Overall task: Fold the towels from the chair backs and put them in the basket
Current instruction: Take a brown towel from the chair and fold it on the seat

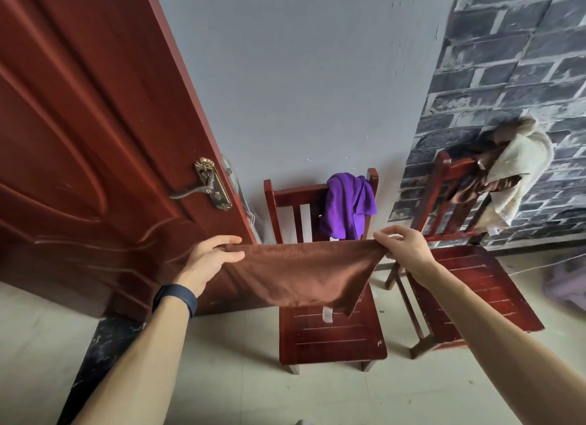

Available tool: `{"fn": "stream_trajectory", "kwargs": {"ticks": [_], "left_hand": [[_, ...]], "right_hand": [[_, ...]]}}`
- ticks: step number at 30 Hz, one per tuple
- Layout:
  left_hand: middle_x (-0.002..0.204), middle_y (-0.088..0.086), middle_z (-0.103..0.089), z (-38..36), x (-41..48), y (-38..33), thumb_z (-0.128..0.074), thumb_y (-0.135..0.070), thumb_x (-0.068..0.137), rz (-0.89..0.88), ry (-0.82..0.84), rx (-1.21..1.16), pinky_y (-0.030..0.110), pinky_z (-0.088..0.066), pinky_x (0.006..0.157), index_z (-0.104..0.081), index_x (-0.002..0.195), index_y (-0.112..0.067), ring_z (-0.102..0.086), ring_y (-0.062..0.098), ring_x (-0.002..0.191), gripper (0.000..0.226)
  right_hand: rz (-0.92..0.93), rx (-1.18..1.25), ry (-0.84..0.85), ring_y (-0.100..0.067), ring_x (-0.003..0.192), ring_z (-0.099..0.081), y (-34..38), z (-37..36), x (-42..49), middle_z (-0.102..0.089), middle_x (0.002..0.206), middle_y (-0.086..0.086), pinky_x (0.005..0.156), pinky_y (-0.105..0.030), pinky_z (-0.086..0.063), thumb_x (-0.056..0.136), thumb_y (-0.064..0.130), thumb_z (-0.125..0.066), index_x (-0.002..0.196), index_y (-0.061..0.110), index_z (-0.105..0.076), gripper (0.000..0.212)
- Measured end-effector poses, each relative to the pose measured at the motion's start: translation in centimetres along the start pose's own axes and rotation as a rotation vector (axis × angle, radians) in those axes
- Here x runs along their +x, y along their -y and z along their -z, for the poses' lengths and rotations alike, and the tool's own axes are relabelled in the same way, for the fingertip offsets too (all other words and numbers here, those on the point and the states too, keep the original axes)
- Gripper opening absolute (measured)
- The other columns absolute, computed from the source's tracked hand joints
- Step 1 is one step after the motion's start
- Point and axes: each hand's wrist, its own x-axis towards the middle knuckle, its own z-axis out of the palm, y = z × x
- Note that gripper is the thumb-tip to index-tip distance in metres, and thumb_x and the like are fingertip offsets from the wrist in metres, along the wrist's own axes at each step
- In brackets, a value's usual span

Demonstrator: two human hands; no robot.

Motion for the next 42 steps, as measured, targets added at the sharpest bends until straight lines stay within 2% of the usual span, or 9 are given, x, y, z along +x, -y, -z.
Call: {"fn": "stream_trajectory", "kwargs": {"ticks": [3,5,11,16,21,29,36,39,42], "left_hand": [[0.089,-0.007,-0.076,-0.4,-0.1,-0.2,-0.080,-0.006,0.076,-0.020,0.032,-0.019,0.022,-0.045,0.070,-0.076,0.095,-0.027,-0.067,0.010,0.088,0.029],[0.083,-0.008,-0.074,-0.6,0.0,-0.4,-0.079,-0.003,0.077,-0.086,0.013,0.076,0.015,-0.046,0.064,-0.075,0.090,-0.026,-0.064,0.008,0.079,0.027],[0.077,-0.020,-0.070,-1.1,0.2,-0.6,-0.083,-0.022,0.075,-0.214,-0.184,0.338,0.011,-0.042,0.070,-0.078,0.093,-0.028,-0.062,-0.006,0.076,0.020],[0.082,-0.008,-0.067,-2.4,-0.6,0.0,-0.082,-0.035,0.076,-0.304,-0.247,0.635,0.025,-0.046,0.073,-0.079,0.091,-0.031,-0.063,0.014,0.081,0.016],[0.078,-0.004,-0.069,-5.0,-1.9,3.8,-0.084,-0.030,0.074,-0.330,-0.201,0.697,0.020,-0.033,0.067,-0.081,0.091,-0.027,-0.055,0.013,0.072,0.017],[0.078,-0.013,-0.074,-7.4,-6.2,12.2,-0.077,-0.053,0.074,-0.250,-0.117,1.222,0.031,-0.041,0.073,-0.078,0.080,-0.040,-0.063,0.017,0.080,0.014],[0.101,-0.014,-0.073,-8.7,-6.0,14.4,-0.065,-0.053,0.086,-0.110,-0.072,1.318,0.032,-0.036,0.085,-0.075,0.100,-0.041,-0.061,0.017,0.100,0.021],[0.106,-0.011,-0.072,-9.4,-4.0,15.6,-0.065,-0.049,0.088,-0.052,-0.022,1.314,0.032,-0.038,0.087,-0.074,0.105,-0.040,-0.060,0.018,0.106,0.022],[0.101,-0.006,-0.072,-10.5,-0.6,17.4,-0.068,-0.044,0.087,-0.001,-0.018,1.231,0.031,-0.043,0.081,-0.076,0.101,-0.036,-0.065,0.021,0.099,0.018]], "right_hand": [[-0.065,0.206,0.187,-0.016,0.080,-0.065,0.3,0.3,0.1,-0.070,0.089,-0.005,0.072,-0.029,-0.047,0.084,0.011,-0.078,0.107,0.013,-0.074,0.024],[0.000,0.058,0.231,-0.012,0.081,-0.070,0.5,0.5,0.1,-0.072,0.096,-0.001,0.070,-0.021,-0.051,0.079,-0.004,-0.075,0.117,0.015,-0.072,0.042],[0.347,-0.524,0.003,-0.021,0.104,-0.065,0.2,0.1,0.1,-0.071,0.115,-0.003,0.098,-0.031,-0.048,0.092,0.004,-0.061,0.125,0.015,-0.067,0.035],[0.439,-0.671,-0.087,-0.036,0.102,-0.065,-1.0,0.6,0.7,-0.071,0.110,-0.015,0.088,-0.043,-0.052,0.094,0.006,-0.058,0.120,0.010,-0.068,0.028],[0.333,-0.765,-0.079,-0.040,0.100,-0.065,-5.6,1.2,-0.5,-0.070,0.109,-0.018,0.086,-0.044,-0.051,0.090,0.001,-0.058,0.122,0.005,-0.068,0.033],[0.229,-1.069,0.206,-0.032,0.098,-0.065,-15.9,2.6,-5.0,-0.067,0.104,-0.007,0.080,-0.041,-0.055,0.099,0.007,-0.052,0.121,0.012,-0.066,0.028],[0.271,-0.991,0.232,-0.040,0.083,-0.065,-18.6,3.1,-4.8,-0.067,0.088,-0.014,0.067,-0.042,-0.050,0.095,0.008,-0.064,0.102,0.003,-0.070,0.011],[0.132,-0.910,0.360,-0.037,0.091,-0.066,-18.9,2.2,-3.1,-0.070,0.096,-0.012,0.075,-0.039,-0.050,0.095,0.014,-0.065,0.110,0.010,-0.071,0.017],[-0.088,-0.695,0.349,-0.019,0.084,-0.069,-19.9,0.4,-0.6,-0.075,0.095,-0.001,0.076,-0.026,-0.048,0.087,0.012,-0.074,0.104,0.023,-0.074,0.020]]}}
